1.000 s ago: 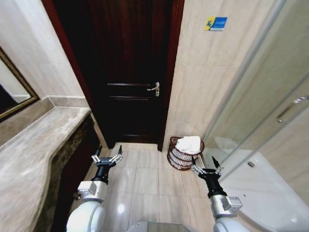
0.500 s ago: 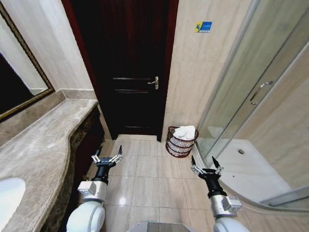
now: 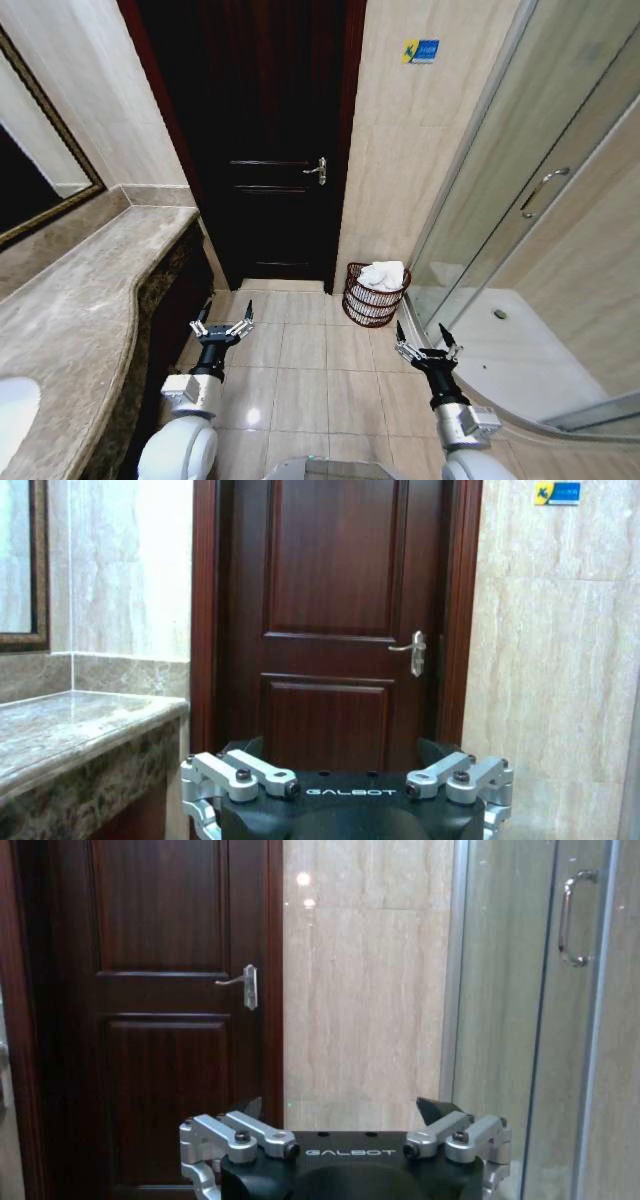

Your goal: Discard the used towel into the hamper.

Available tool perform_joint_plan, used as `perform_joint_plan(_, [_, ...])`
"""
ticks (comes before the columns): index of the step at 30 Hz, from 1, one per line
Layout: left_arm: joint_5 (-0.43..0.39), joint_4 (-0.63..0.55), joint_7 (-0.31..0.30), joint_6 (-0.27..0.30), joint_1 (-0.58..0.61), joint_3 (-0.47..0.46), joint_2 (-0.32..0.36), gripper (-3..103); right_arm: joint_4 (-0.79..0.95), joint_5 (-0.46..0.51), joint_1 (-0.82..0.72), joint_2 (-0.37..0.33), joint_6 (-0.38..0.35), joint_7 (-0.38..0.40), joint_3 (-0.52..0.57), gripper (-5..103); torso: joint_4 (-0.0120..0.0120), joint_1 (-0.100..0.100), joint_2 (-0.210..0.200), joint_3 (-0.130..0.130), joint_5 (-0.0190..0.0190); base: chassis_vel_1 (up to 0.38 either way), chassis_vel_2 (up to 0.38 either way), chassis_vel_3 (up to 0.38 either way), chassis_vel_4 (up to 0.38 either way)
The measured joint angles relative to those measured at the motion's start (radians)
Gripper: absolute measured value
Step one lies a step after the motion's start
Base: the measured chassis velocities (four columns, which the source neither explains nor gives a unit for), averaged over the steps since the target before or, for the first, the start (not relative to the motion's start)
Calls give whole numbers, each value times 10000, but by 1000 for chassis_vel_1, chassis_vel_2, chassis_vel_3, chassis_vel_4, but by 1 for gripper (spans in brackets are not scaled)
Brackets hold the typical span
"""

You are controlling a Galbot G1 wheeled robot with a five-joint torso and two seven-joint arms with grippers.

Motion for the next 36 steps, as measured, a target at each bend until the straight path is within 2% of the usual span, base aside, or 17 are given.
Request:
perform_joint_plan(13, [0, -1, 0, 1, 7, 0, 0, 100, 0, 0, -5, 0, -1, 0, 0, 100, 0, -12, 7, -4, 0, 150, -147, -149, 142])
perform_joint_plan(36, [0, 0, 0, 0, 1, 0, 0, 100, 0, 0, -1, 0, 0, 0, 0, 100, 0, -1, 1, 0, 0, -4, 0, 6, -7])
